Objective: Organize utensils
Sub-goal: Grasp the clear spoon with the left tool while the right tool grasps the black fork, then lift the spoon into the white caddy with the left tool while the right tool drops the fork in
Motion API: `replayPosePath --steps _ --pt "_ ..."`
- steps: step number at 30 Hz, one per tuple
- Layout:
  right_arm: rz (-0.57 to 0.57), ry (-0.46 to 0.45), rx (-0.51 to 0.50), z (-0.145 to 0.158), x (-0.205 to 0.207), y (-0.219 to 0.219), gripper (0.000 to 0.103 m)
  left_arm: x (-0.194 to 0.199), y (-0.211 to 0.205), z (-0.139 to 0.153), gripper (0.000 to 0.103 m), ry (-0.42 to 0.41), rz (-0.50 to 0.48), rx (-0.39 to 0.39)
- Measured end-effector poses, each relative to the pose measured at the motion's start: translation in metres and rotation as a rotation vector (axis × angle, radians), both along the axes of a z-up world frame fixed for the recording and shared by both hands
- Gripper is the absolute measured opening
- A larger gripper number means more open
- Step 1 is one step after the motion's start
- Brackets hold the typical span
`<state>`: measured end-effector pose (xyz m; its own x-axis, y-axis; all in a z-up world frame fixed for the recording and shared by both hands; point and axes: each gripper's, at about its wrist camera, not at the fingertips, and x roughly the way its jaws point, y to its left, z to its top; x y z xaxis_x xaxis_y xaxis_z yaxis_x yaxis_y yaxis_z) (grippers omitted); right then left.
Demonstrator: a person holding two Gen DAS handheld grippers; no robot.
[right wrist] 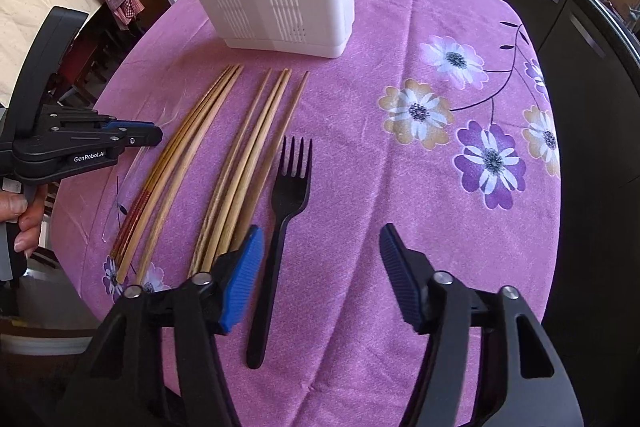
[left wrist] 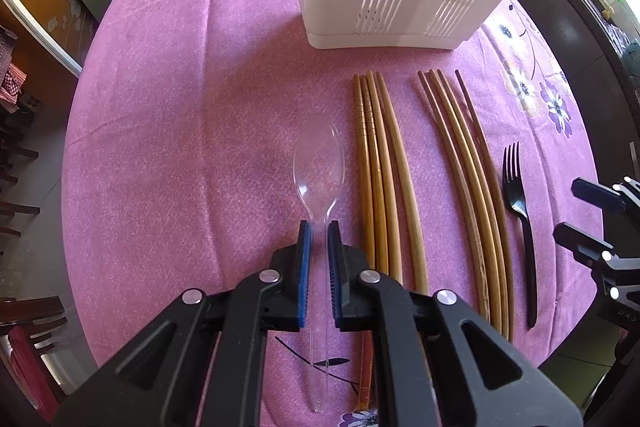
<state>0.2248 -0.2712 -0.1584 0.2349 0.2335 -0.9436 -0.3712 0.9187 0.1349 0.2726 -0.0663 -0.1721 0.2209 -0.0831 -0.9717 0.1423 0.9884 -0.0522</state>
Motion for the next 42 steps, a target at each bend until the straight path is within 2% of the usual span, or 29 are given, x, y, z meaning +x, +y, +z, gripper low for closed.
replayPosePath --steps 1,9,14,16,19,21,25,28,34,39,42 --pt "0.003 0.011 -0.008 -0.003 0.001 0.004 0.039 -0.001 0.001 0.002 0.009 -0.007 -0.001 0.000" --pt "0.023 0.078 -0.035 -0.021 0.007 0.022 0.023 -0.013 0.023 0.017 0.009 -0.053 -0.003 -0.009" --pt "0.027 0.082 -0.064 -0.024 0.006 0.031 0.021 -0.019 0.035 0.022 0.009 -0.071 0.005 -0.016" --pt "0.020 0.072 -0.081 -0.024 0.008 0.032 0.010 -0.022 0.037 0.023 0.009 -0.079 0.006 -0.017" --pt "0.019 0.048 -0.087 -0.022 0.007 0.033 0.010 -0.026 0.042 0.028 0.009 -0.101 0.004 -0.018" --pt "0.014 0.033 -0.047 -0.018 0.005 0.037 0.010 -0.029 0.044 0.037 0.009 -0.122 0.003 -0.025" --pt "-0.021 -0.057 0.066 0.016 -0.001 0.020 0.010 -0.037 0.044 0.073 0.009 -0.214 -0.014 -0.035" --pt "-0.044 -0.144 0.169 0.048 -0.009 0.006 0.010 -0.044 0.041 0.112 0.009 -0.310 -0.035 -0.069" --pt "-0.053 -0.271 0.276 0.095 -0.024 -0.015 0.010 -0.033 0.024 0.189 0.009 -0.527 -0.049 -0.172" --pt "-0.046 -0.304 0.325 0.103 -0.036 -0.031 0.010 -0.002 0.003 0.230 0.009 -0.679 -0.037 -0.220" --pt "-0.050 -0.291 0.343 0.098 -0.040 -0.039 0.010 0.014 -0.009 0.243 0.009 -0.718 -0.040 -0.207"
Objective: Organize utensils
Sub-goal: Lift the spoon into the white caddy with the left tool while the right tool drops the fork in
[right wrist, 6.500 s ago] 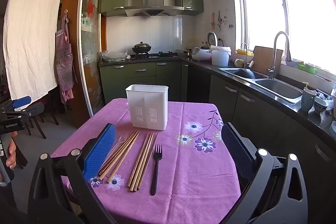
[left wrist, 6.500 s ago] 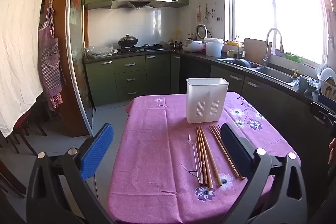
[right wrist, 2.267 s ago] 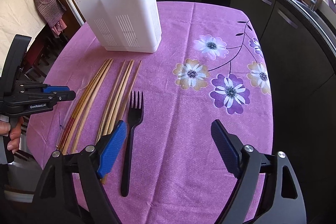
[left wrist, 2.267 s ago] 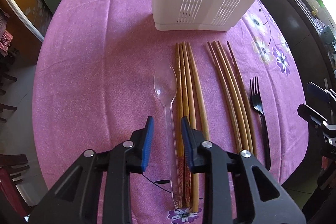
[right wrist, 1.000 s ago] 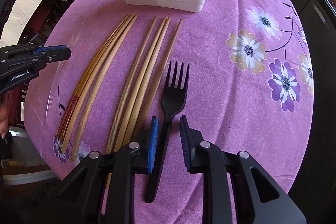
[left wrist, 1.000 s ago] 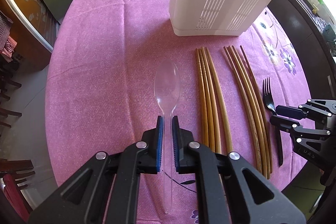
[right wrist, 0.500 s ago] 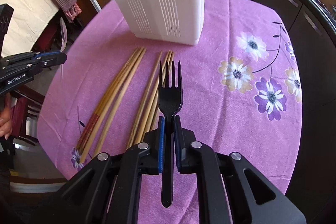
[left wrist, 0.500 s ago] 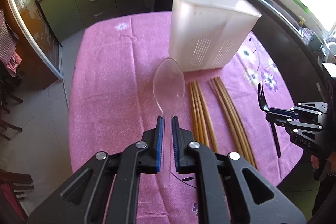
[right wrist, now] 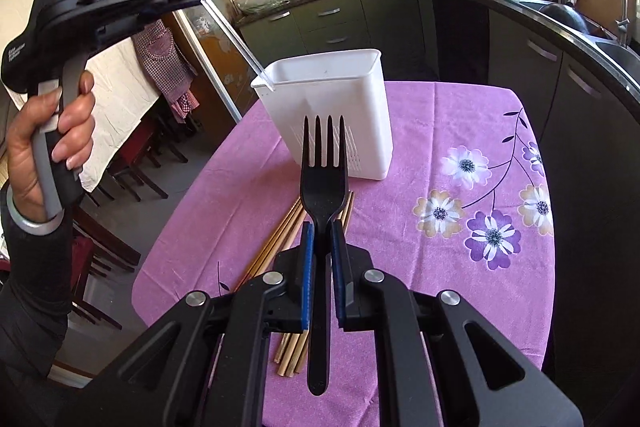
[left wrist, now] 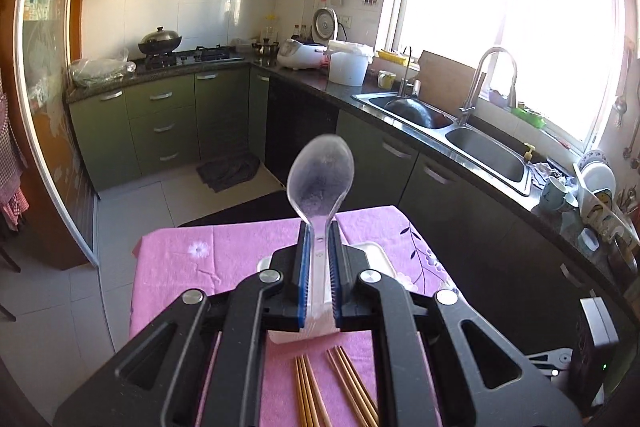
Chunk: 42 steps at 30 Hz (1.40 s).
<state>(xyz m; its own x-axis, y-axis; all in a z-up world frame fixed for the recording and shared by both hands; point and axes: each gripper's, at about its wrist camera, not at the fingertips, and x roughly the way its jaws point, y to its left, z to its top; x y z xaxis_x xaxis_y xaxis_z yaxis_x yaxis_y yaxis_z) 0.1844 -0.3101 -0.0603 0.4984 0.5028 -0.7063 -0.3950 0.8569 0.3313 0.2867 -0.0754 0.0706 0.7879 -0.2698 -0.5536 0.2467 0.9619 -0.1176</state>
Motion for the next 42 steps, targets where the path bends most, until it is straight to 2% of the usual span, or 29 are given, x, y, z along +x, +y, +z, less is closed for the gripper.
replayPosePath --steps 3,8,16,22,25,31,32,33,35,40,42 --pt "-0.007 0.007 0.011 -0.010 0.000 -0.010 0.010 0.010 -0.010 0.003 0.009 0.019 -0.011 0.012" --pt "-0.011 -0.002 0.035 -0.007 0.003 -0.017 0.010 0.022 -0.015 -0.002 0.009 0.023 -0.014 0.037" --pt "0.008 -0.004 0.044 -0.007 0.007 -0.013 0.010 0.031 -0.008 0.003 0.009 0.042 -0.020 0.006" --pt "0.000 -0.007 0.062 -0.009 0.016 -0.014 0.010 0.034 -0.010 0.012 0.009 -0.006 -0.008 0.031" --pt "-0.002 -0.013 0.065 -0.008 0.018 -0.013 0.010 0.044 -0.012 0.001 0.009 0.001 0.003 0.045" --pt "-0.004 -0.050 0.072 0.007 0.025 -0.012 0.010 0.060 -0.014 -0.040 0.010 0.077 0.005 0.061" --pt "-0.004 -0.064 0.074 0.013 0.027 -0.011 0.010 0.061 -0.014 -0.046 0.016 0.091 0.005 0.064" --pt "-0.003 -0.080 0.074 0.019 0.029 -0.009 0.010 0.061 -0.012 -0.051 0.028 0.102 0.007 0.066" --pt "-0.006 -0.116 0.074 0.032 0.035 -0.005 0.010 0.059 -0.008 -0.057 0.041 0.110 0.009 0.068" --pt "-0.040 -0.225 0.104 0.072 0.066 0.008 0.010 0.038 0.003 -0.052 0.042 0.078 0.002 0.073" --pt "-0.072 -0.278 0.139 0.086 0.085 0.013 0.010 0.027 0.008 -0.047 0.048 0.066 -0.003 0.068"
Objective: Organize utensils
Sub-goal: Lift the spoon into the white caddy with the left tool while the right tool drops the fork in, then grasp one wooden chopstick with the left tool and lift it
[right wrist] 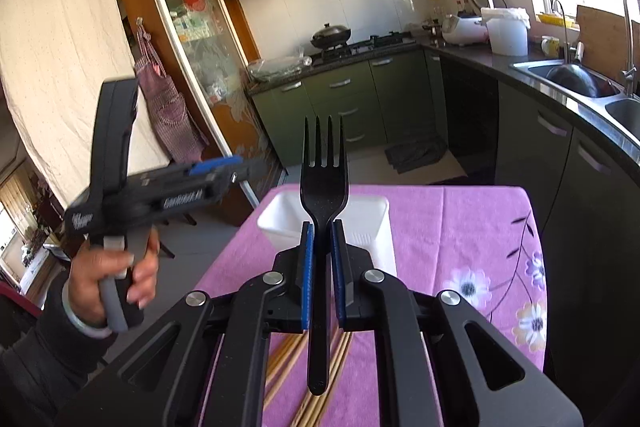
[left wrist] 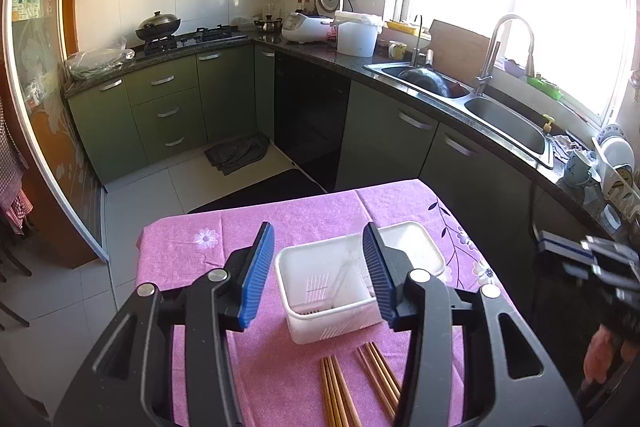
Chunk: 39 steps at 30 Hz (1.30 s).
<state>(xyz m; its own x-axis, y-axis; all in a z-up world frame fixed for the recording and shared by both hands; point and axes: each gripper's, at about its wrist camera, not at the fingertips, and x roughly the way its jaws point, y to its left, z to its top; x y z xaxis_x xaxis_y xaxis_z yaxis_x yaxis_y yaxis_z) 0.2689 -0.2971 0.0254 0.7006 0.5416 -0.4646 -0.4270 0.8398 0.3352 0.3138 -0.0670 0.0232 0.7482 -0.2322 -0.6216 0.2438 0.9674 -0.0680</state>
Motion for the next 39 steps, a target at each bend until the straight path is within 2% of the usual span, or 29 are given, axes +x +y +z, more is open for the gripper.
replayPosePath --steps 3,6,11,14,20,23,24,28,31,34,37,39 --pt "-0.061 -0.078 0.052 0.014 0.026 0.007 0.010 -0.017 0.005 0.003 0.051 -0.008 -0.013 0.002" --pt "-0.138 -0.140 0.044 0.013 0.055 0.019 0.010 -0.031 0.010 0.002 0.051 -0.003 -0.032 0.014" --pt "-0.186 -0.110 -0.011 -0.021 0.095 0.040 0.010 -0.050 0.015 0.001 0.054 -0.008 -0.050 0.029" --pt "-0.178 -0.086 -0.042 -0.043 0.100 0.045 0.010 -0.055 0.018 -0.001 0.055 -0.002 -0.057 0.026" --pt "-0.169 -0.105 -0.069 -0.062 0.071 0.038 0.014 -0.058 0.021 -0.009 0.056 0.022 -0.060 0.005" --pt "-0.159 -0.102 -0.096 -0.061 0.058 0.039 0.018 -0.059 0.021 -0.013 0.056 0.045 -0.063 -0.009" --pt "-0.158 -0.106 -0.095 -0.060 0.048 0.035 0.022 -0.061 0.021 -0.014 0.056 0.054 -0.067 -0.016" --pt "-0.154 -0.124 -0.091 -0.047 0.013 0.023 0.023 -0.071 0.019 -0.019 0.057 0.066 -0.062 -0.008" --pt "-0.135 -0.101 -0.131 -0.043 -0.016 0.016 0.023 -0.074 0.018 -0.031 0.063 0.100 -0.052 0.002" --pt "-0.114 -0.055 -0.198 -0.051 -0.040 0.011 0.023 -0.071 0.012 -0.056 0.063 0.185 -0.055 0.015" --pt "-0.100 0.009 -0.259 -0.070 -0.057 0.004 0.023 -0.058 0.009 -0.091 0.060 0.322 -0.051 -0.006" --pt "-0.091 0.052 -0.280 -0.086 -0.065 -0.001 0.023 -0.050 0.008 -0.117 0.044 0.405 -0.041 -0.011"
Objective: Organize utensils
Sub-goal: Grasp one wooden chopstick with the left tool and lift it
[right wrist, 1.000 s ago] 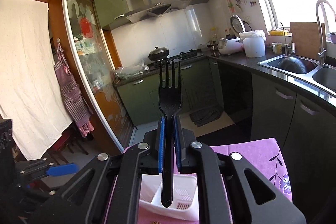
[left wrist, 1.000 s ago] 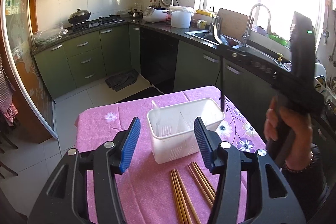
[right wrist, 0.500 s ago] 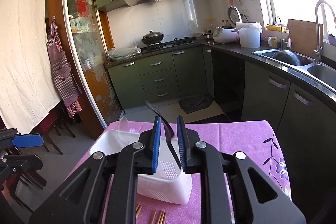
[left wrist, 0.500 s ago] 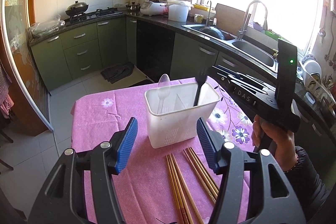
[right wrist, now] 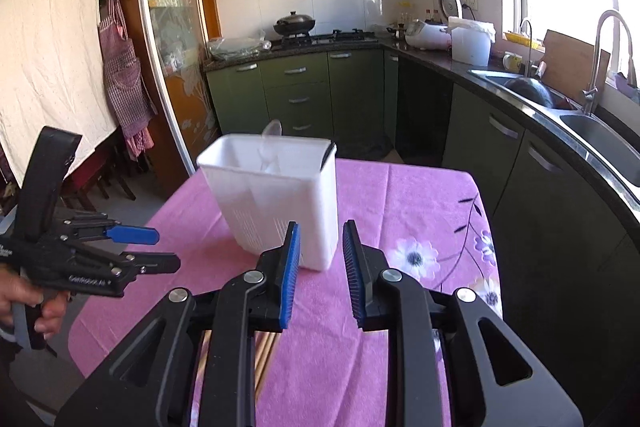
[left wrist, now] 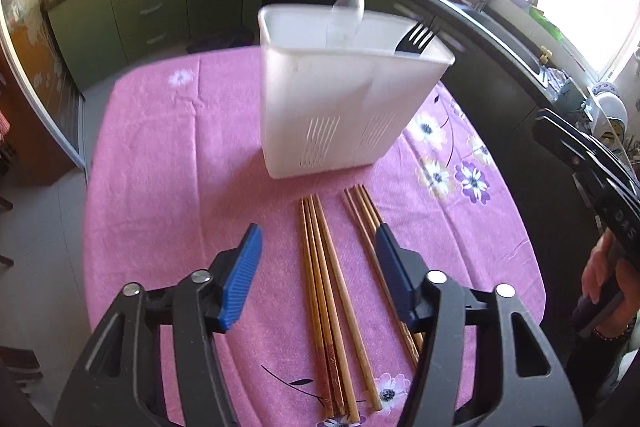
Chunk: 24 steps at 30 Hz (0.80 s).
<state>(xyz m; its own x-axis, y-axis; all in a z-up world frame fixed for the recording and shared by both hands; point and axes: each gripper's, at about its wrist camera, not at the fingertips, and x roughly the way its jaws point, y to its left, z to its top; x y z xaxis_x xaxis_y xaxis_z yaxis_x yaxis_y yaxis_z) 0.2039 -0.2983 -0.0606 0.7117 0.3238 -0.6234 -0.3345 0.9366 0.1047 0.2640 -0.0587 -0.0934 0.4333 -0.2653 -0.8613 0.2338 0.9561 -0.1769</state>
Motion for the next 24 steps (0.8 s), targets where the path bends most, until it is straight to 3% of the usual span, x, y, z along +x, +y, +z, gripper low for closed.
replayPosePath --steps 3,12,14,17,24 --pt "-0.002 0.052 -0.016 -0.019 -0.005 -0.006 0.023 0.010 -0.006 -0.031 0.024 0.085 0.004 0.033" --pt "0.006 0.132 -0.012 -0.043 -0.001 -0.014 0.023 0.020 -0.020 -0.071 0.022 0.181 0.004 0.122" --pt "0.011 0.137 -0.009 -0.045 -0.001 -0.014 0.023 0.022 -0.021 -0.075 0.021 0.191 0.004 0.135" --pt "0.014 0.142 -0.006 -0.046 0.000 -0.013 0.032 0.023 -0.024 -0.081 0.022 0.203 -0.002 0.155" --pt "0.023 0.154 -0.011 -0.048 0.000 -0.011 0.033 0.028 -0.024 -0.085 0.021 0.217 0.014 0.174"
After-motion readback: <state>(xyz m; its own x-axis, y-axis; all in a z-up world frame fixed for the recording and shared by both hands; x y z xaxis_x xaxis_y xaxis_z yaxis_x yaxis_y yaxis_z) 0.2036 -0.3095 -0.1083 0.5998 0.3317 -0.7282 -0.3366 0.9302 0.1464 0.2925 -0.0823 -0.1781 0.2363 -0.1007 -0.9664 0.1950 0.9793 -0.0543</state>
